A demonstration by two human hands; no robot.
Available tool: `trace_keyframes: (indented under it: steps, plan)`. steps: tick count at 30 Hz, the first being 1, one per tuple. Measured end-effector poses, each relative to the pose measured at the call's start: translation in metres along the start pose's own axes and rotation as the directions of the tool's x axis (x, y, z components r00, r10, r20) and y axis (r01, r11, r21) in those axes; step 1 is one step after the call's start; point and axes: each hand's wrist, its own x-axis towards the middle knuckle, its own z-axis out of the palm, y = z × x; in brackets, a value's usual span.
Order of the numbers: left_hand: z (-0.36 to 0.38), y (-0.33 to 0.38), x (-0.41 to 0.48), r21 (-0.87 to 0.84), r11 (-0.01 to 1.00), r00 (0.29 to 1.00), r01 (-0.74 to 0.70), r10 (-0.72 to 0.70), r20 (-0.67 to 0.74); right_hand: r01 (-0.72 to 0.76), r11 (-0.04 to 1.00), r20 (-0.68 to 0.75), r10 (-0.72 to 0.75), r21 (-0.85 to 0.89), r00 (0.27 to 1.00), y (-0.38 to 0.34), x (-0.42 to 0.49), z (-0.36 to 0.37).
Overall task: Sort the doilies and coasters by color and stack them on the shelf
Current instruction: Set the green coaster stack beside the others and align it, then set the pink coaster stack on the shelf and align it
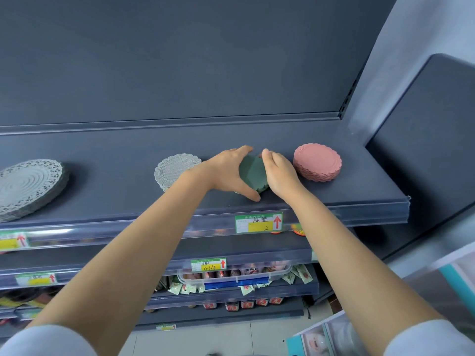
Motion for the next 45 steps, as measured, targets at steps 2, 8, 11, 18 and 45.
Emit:
trace_keyframes:
  steps: [2, 8, 11, 18, 45]
  plan:
    - [0.0, 0.001, 0.0, 0.004, 1.0, 0.999, -0.012, 0.012, -0.036, 0.006, 1.0, -0.007, -0.006, -0.006, 1.0, 0.0, -0.001, -0.001]
    - [-0.003, 0.006, 0.001, 0.025, 1.0, 0.999, 0.001, 0.0, -0.038, 0.071, 0.994, -0.047, -0.075, -0.086, 0.996, 0.0, -0.003, 0.003]
    - [-0.007, 0.008, 0.001, 0.049, 0.998, 0.999, 0.029, -0.031, 0.032, 0.048, 0.996, -0.027, -0.05, -0.071, 0.998, -0.003, -0.007, -0.001]
    - [-0.015, 0.06, 0.014, 0.088, 0.993, 0.997, -0.078, 0.08, -0.023, 0.019, 0.997, -0.496, -0.053, -0.074, 0.867, 0.019, -0.006, -0.056]
    - [0.038, 0.123, 0.062, -0.795, 0.582, 0.985, -0.169, 0.118, -0.123, -0.042, 0.673, -0.372, 0.458, 0.738, 0.807, 0.056, 0.003, -0.088]
